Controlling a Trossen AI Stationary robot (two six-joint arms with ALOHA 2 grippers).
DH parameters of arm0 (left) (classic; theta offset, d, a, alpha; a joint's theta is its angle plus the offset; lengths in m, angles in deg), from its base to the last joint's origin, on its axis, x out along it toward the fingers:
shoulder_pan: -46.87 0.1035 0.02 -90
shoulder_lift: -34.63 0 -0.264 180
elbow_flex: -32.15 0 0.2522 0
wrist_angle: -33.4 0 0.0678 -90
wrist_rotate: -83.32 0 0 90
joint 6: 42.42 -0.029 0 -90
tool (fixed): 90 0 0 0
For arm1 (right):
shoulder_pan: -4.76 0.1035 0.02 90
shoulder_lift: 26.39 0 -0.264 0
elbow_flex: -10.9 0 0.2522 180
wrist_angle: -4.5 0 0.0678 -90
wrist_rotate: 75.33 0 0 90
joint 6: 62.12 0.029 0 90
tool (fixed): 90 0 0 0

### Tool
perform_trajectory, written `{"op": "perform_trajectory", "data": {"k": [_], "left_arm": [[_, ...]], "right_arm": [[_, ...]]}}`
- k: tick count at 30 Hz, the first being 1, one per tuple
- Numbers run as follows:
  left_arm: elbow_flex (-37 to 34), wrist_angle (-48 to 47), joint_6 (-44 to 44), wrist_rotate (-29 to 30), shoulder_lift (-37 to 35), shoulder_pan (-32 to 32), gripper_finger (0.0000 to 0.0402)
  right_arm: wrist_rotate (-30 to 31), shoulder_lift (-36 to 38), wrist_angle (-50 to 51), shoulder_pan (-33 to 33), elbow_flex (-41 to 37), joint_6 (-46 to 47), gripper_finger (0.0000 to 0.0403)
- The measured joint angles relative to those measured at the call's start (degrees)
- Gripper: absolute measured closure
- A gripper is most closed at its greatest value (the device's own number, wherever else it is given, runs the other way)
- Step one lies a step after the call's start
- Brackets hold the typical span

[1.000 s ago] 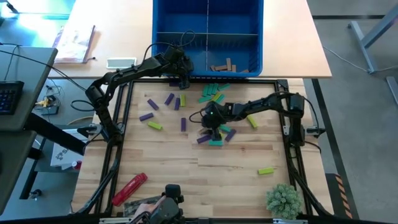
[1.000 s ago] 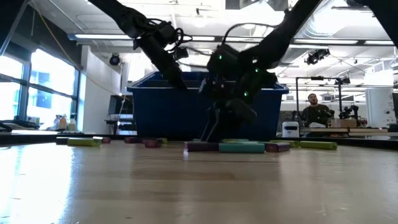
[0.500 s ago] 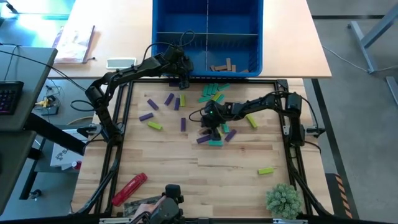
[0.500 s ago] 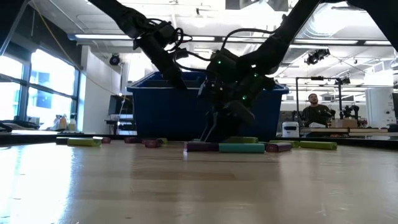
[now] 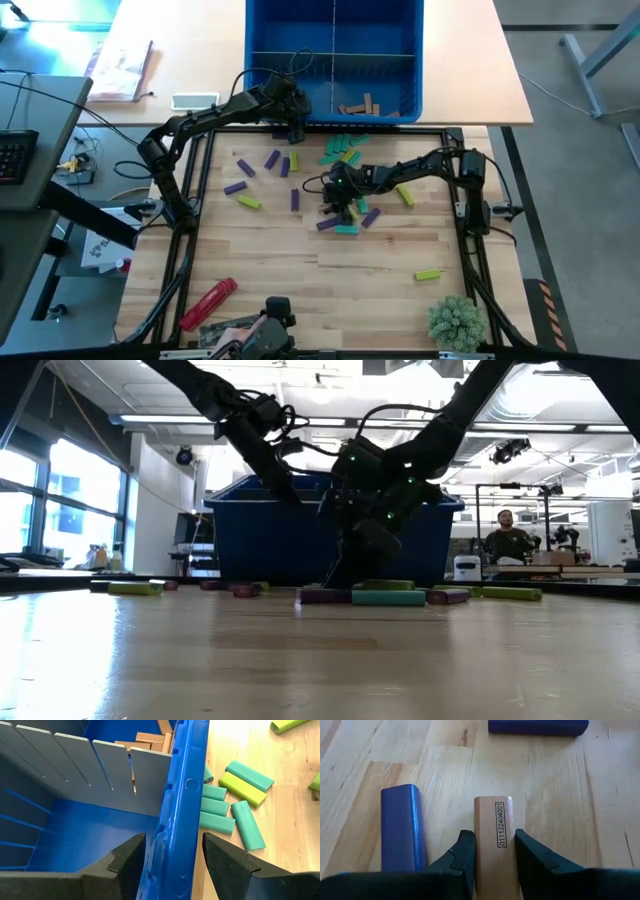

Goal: Sort blocks

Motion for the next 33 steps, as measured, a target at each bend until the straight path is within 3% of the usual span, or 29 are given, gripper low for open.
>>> {"op": "perform_trajectory", "data": {"k": [10,21,26,33], "left_arm": [[0.0,0.0,-0.1,0.0,0.0,0.0,0.0222],[0.0,0.0,-0.5,0.0,0.0,0.0,0.0222],[0.0,-0.1,-0.1,0.0,0.0,0.0,0.0222],[0.0,-0.3,0.0,0.0,0.0,-0.3,0.0222]], "right_arm": [[0.5,13.4,4.8,0.4,-0.2,-0.8,0.0314],[18.5,29.5,5.2,-1.4,0.0,-3.5,0.0314],[25.2,30.7,-1.9,-4.5,0.0,-3.0,0.0314],[30.1,30.2,-11.0,-11.6,0.0,-1.7,0.0314]]}}
